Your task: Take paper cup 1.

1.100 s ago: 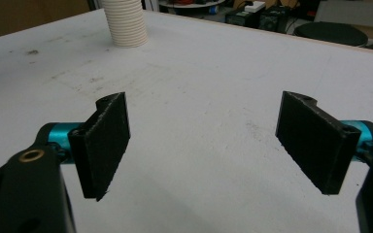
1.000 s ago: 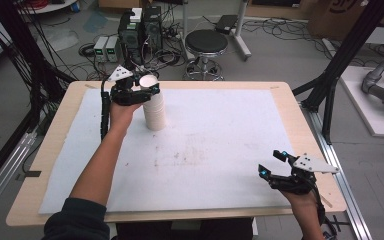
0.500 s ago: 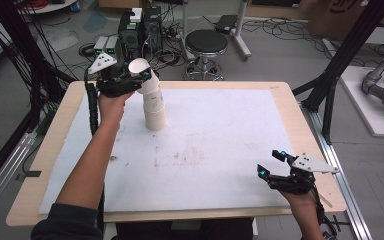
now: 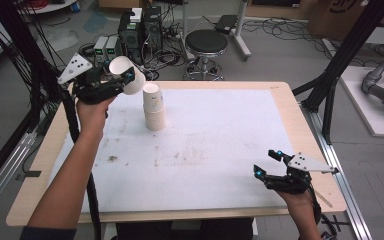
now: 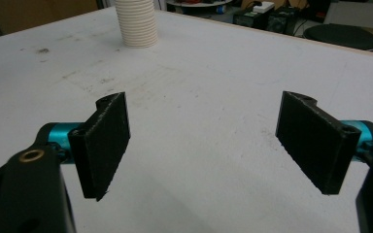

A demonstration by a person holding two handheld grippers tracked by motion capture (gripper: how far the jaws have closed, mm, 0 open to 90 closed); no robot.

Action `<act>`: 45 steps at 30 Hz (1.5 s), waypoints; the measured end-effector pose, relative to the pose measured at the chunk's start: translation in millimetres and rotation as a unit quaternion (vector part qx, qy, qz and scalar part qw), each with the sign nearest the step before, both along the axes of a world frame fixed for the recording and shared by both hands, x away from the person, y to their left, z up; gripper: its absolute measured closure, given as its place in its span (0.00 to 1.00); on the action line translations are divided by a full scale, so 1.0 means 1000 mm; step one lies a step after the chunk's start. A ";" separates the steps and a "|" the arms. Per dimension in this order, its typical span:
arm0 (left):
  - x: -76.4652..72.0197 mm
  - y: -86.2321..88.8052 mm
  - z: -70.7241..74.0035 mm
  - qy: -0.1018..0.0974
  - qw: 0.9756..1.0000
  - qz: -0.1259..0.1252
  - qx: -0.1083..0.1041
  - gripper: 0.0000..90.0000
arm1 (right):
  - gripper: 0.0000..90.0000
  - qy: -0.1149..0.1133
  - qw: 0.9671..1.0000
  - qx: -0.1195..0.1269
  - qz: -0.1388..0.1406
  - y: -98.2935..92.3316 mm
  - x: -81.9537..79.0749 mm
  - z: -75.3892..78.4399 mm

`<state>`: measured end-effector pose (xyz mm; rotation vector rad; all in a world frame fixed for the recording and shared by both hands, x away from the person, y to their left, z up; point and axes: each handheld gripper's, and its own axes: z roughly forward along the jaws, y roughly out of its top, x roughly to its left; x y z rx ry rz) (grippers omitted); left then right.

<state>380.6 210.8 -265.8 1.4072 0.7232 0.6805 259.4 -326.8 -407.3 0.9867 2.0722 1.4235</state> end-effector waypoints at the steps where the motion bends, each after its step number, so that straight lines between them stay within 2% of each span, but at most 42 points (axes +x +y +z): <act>1: -0.004 0.000 -0.003 0.001 1.000 -0.003 0.003 0.40 | 0.23 -0.001 1.000 0.000 0.000 0.000 0.000 0.000; 3: -0.013 0.002 -0.010 0.005 1.000 -0.010 0.014 0.40 | 0.23 0.003 1.000 0.000 0.002 0.002 0.001 0.000; 8: -0.038 0.004 -0.031 0.012 0.999 -0.031 0.016 0.40 | 0.23 0.007 1.000 -0.004 0.010 0.007 0.003 -0.001; 13: -0.056 0.004 -0.051 0.027 0.998 -0.052 0.018 0.40 | 0.23 0.010 1.000 -0.008 0.016 0.011 0.008 -0.001; 21: -0.075 0.003 -0.081 0.046 0.996 -0.072 0.025 0.40 | 0.23 0.026 0.999 -0.020 0.034 0.021 0.018 0.002; 29: -0.087 -0.006 -0.115 0.074 0.992 -0.100 0.027 0.40 | 0.23 0.028 0.998 -0.025 0.057 0.037 0.031 0.001; 36: -0.088 -0.011 -0.127 0.086 0.988 -0.125 0.028 0.40 | 0.23 0.028 0.997 -0.026 0.063 0.041 0.030 -0.002; 45: -0.091 -0.017 -0.129 0.088 0.987 -0.133 0.027 0.40 | 0.23 0.025 0.997 -0.024 0.063 0.041 0.030 -0.001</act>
